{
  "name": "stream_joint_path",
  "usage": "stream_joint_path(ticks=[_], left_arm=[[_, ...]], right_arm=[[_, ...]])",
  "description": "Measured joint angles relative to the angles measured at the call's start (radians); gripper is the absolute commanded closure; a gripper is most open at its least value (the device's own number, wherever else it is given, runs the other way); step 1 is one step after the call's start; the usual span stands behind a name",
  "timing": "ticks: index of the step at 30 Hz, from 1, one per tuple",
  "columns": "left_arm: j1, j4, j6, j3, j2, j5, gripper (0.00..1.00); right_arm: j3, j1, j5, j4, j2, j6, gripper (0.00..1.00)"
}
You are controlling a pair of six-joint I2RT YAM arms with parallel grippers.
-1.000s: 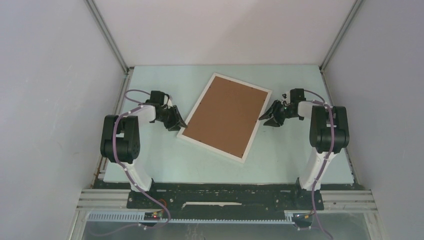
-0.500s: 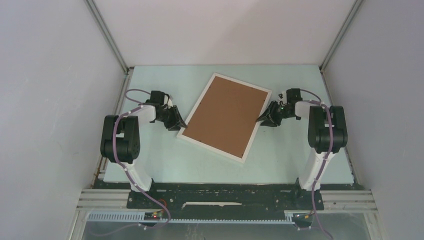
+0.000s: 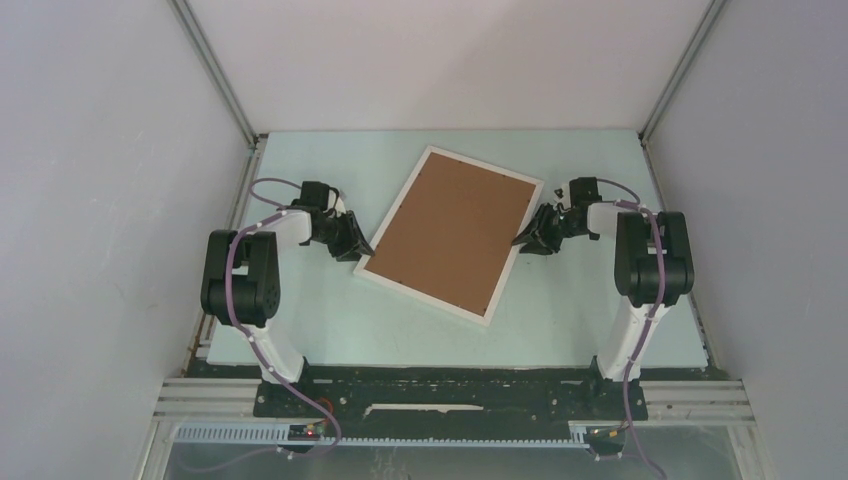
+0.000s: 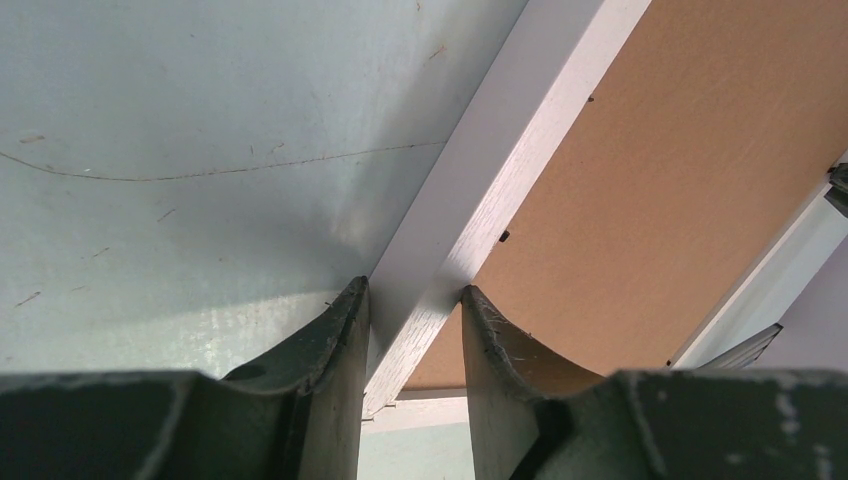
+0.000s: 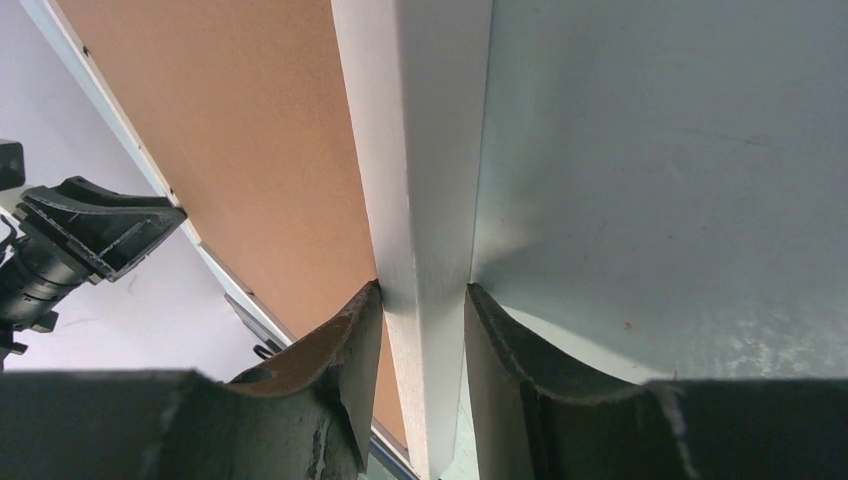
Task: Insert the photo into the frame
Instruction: Install the photo frame at the center of the board.
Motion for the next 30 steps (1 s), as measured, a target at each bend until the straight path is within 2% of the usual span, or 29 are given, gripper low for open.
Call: stream_joint_path(ticks=[12, 17, 30], left_arm=[[0.0, 0.0, 0.001, 0.0, 0.0, 0.0, 0.73], [0.0, -0.009, 0.002, 0.0, -0.004, -0.002, 0.73], [-0.001, -0.021, 0.009, 0.0, -0.011, -0.003, 0.75]], right_arm=[[0.011, 0.028, 0.06, -0.025, -0.011, 0.015, 0.6], [0.103, 0.069, 0.152, -0.15, 0.006, 0.02, 0.6], [0.247, 0.159, 0.371, -0.334, 0.043, 0.053, 0.6]])
